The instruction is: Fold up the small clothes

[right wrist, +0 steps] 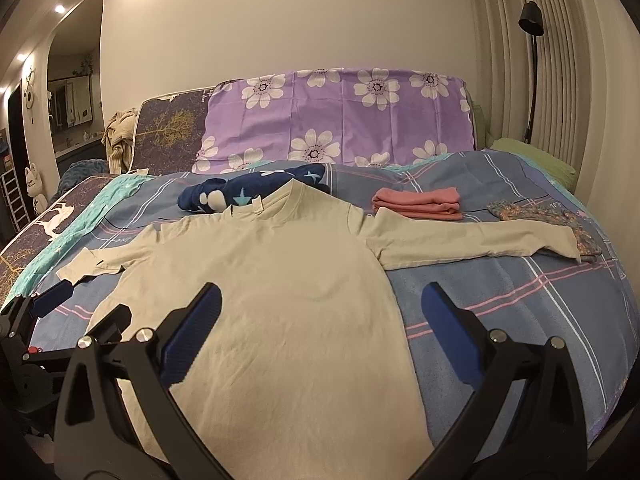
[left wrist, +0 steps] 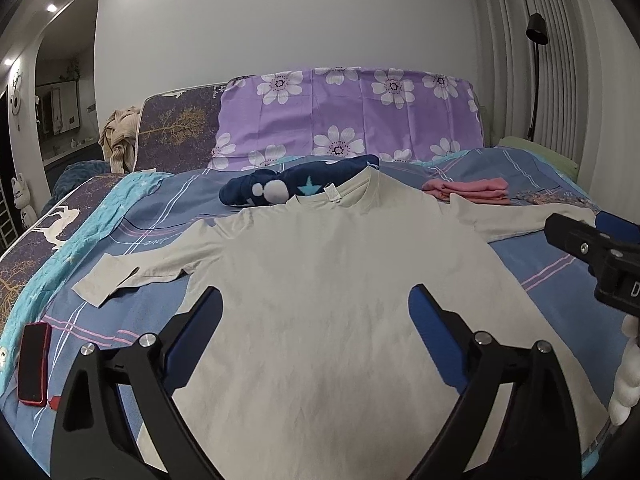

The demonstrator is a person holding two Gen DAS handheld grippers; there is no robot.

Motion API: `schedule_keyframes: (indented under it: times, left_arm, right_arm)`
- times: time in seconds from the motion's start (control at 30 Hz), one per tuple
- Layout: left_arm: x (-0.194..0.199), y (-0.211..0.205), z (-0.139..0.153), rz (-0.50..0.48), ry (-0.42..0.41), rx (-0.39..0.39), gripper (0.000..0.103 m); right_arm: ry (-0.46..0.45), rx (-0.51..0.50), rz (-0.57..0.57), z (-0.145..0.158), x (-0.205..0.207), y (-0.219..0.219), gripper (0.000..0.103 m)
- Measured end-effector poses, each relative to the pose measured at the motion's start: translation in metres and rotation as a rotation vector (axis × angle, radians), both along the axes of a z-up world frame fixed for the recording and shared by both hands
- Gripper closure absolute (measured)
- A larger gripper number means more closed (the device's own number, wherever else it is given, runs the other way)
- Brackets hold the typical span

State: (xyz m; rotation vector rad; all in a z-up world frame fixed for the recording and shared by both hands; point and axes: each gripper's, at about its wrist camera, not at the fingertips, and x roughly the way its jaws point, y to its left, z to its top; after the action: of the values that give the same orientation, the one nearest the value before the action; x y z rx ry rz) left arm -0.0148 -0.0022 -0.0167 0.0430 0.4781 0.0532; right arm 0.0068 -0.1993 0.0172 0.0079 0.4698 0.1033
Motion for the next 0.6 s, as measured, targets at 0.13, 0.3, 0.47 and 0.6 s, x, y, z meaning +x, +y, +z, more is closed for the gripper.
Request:
schedule_keyframes:
  times: [0.13,0.3,0.47,0.6]
  left_arm:
    - [-0.0001,0.0007,0.0018,-0.005,-0.021,-0.01,0.008]
    - [-0.0002,0.0074,0.0003,-0.021,-0.047,-0.045,0.008]
    - [0.003,0.0079,-0.0027,-0.01,-0.038,-0.002,0.008]
    - [0.0062,0.0073,-0.0062,-0.024,0.001,0.004,0.008]
  right_arm:
    - [-0.002,-0.004,-0.007,-0.0009,0.0019,0.0006,0.002]
    - [0.001,-0.002,-0.006,-0.0023,0.0038,0.001,0.002]
    - [0.0,0.002,-0.007,-0.0044,0.0056,0.0023,0.002]
    - [0.003,0.008,-0.011,-0.0064,0.0053,0.003,0.002]
